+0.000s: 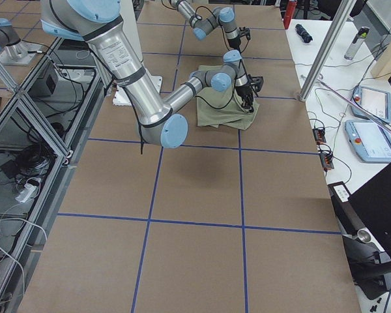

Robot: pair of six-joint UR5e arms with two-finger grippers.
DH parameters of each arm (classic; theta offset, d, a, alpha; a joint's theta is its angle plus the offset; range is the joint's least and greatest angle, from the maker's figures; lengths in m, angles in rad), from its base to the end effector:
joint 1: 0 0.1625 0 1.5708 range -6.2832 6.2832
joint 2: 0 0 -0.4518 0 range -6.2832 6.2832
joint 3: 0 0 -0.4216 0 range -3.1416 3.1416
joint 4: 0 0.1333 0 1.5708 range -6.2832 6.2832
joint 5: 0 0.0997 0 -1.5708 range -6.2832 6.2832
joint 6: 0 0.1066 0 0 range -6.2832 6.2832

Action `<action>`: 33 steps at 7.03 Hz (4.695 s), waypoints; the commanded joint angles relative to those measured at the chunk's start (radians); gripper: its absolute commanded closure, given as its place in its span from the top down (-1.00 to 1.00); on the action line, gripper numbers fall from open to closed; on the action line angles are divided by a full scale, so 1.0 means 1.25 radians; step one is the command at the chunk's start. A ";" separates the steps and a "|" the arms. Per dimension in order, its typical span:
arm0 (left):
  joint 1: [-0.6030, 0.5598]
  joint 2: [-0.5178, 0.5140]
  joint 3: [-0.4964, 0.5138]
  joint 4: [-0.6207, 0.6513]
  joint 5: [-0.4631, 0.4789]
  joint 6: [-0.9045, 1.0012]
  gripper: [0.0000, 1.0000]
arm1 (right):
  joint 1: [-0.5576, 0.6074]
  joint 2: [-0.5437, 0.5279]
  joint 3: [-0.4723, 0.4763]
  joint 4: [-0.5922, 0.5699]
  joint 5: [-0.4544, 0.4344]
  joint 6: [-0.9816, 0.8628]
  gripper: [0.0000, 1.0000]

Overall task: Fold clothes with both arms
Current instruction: 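Release the hem at the collar and draw the left gripper back toward the robot, then grasp the folded shirt with the left gripper and swing it around a quarter turn, then move the right gripper over the shirt and grasp near the collar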

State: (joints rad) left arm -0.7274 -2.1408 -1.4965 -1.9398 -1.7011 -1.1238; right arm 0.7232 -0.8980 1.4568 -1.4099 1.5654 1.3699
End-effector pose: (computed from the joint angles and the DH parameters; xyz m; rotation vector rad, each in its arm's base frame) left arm 0.4881 -0.5944 0.3351 0.3774 0.7878 -0.2060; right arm -0.4994 -0.6194 0.3068 0.3291 -0.6491 0.5013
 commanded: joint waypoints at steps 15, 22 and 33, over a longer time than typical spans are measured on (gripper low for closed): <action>0.281 0.298 -0.252 -0.207 0.077 -0.183 0.20 | 0.017 -0.035 0.026 0.070 0.078 -0.124 1.00; 0.212 0.349 -0.276 -0.202 0.078 -0.068 -1.00 | 0.009 -0.035 0.026 0.071 0.075 -0.114 1.00; -0.184 -0.116 0.465 -0.413 0.078 0.403 1.00 | -0.023 0.015 0.024 0.068 0.072 -0.056 1.00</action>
State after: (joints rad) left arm -0.9399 -2.2851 -0.9064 -2.4344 -1.5623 -0.6324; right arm 0.7100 -0.9168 1.5004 -1.3218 1.6568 1.2590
